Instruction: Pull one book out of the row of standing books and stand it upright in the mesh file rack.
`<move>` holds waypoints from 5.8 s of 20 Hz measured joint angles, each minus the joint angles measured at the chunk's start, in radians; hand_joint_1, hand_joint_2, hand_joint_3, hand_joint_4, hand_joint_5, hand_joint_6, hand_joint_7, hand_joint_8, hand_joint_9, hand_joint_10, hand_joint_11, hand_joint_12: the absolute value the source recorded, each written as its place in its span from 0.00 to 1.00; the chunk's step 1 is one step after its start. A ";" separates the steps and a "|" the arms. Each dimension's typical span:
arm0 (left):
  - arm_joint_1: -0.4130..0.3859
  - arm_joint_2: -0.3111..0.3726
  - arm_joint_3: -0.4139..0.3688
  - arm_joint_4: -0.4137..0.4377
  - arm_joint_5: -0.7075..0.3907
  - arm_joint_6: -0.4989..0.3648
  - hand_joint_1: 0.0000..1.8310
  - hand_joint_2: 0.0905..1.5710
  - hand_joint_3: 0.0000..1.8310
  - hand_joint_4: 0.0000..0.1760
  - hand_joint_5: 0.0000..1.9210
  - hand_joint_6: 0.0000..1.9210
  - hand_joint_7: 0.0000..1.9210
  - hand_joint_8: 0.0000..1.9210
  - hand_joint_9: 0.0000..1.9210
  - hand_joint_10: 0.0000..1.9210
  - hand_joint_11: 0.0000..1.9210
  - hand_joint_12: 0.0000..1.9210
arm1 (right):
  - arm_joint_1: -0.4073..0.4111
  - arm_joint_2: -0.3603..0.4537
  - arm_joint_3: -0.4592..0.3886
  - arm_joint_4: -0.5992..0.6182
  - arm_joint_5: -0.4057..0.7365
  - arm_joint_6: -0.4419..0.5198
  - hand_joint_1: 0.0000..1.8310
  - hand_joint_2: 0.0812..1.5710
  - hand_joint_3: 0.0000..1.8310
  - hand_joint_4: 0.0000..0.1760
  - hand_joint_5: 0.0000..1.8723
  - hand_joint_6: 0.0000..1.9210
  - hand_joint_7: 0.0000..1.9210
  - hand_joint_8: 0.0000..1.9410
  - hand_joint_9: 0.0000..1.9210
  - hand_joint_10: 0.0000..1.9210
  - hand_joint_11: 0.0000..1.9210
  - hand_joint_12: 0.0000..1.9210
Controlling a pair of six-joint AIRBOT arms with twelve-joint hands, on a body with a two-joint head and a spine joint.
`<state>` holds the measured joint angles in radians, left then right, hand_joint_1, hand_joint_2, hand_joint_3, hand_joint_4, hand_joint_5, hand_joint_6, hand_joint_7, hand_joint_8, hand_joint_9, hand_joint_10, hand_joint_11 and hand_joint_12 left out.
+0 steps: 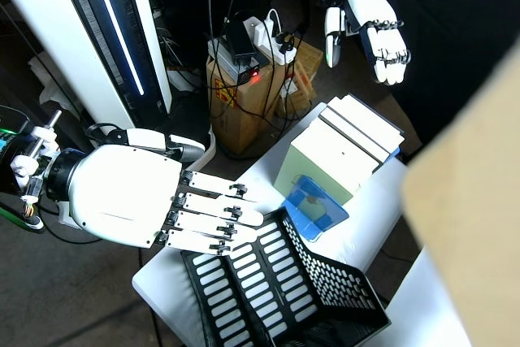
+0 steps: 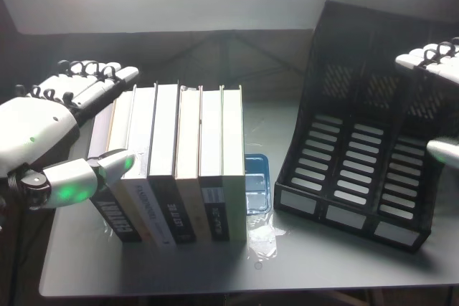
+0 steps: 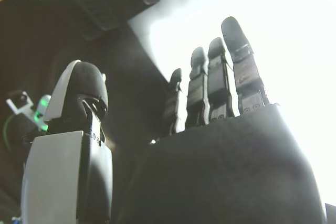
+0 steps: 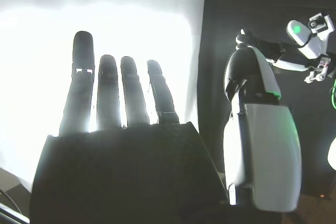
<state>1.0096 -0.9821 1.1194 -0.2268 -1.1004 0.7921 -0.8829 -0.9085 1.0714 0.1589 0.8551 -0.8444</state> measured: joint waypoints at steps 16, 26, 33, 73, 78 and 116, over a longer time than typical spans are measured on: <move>-0.213 -0.032 0.048 0.160 0.432 0.225 0.16 0.66 0.00 0.61 0.16 0.01 0.00 0.00 0.00 0.00 0.00 0.00 | -0.027 -0.039 0.041 0.031 -0.016 0.044 0.35 0.84 0.00 0.00 0.00 0.00 0.00 0.00 0.00 0.00 0.00 0.00; -0.277 -0.084 0.079 0.195 0.571 0.288 0.18 0.60 0.00 0.59 0.23 0.01 0.00 0.00 0.00 0.00 0.00 0.00 | -0.058 -0.045 0.043 0.068 -0.010 0.060 0.35 0.85 0.00 0.00 0.00 0.00 0.00 0.00 0.00 0.00 0.00 0.00; -0.285 -0.100 0.079 0.201 0.627 0.346 0.18 0.61 0.00 0.42 0.26 0.01 0.00 0.00 0.00 0.00 0.00 0.00 | -0.070 -0.047 0.043 0.084 0.000 0.061 0.34 0.85 0.00 0.00 0.00 0.00 0.00 0.00 0.00 0.00 0.00 0.00; 0.017 -0.026 -0.158 0.346 0.474 0.238 0.11 0.69 0.00 0.00 0.32 0.01 0.00 0.00 0.00 0.00 0.00 0.00 | -0.106 -0.050 0.031 0.136 0.019 0.080 0.31 0.86 0.00 0.00 0.00 0.00 0.00 0.00 0.00 0.00 0.00 0.00; 0.029 -0.035 -0.147 0.399 0.502 0.168 0.10 0.70 0.01 0.00 0.33 0.01 0.00 0.00 0.00 0.00 0.00 0.00 | -0.106 -0.050 0.031 0.136 0.020 0.080 0.31 0.86 0.00 0.00 0.00 0.00 0.00 0.00 0.00 0.00 0.00 0.00; 0.188 0.124 -0.172 -0.251 -0.248 0.228 0.15 0.79 0.00 0.24 0.00 0.00 0.00 0.00 0.00 0.00 0.00 0.00 | 0.341 -0.271 0.069 -0.974 -0.391 0.414 0.45 0.64 0.00 0.00 0.00 0.00 0.00 0.00 0.00 0.00 0.00 0.00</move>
<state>1.1976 -0.8585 0.9474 -0.4782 -1.3479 1.0199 -0.5423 -1.1793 1.1400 -0.8154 0.4637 -0.4309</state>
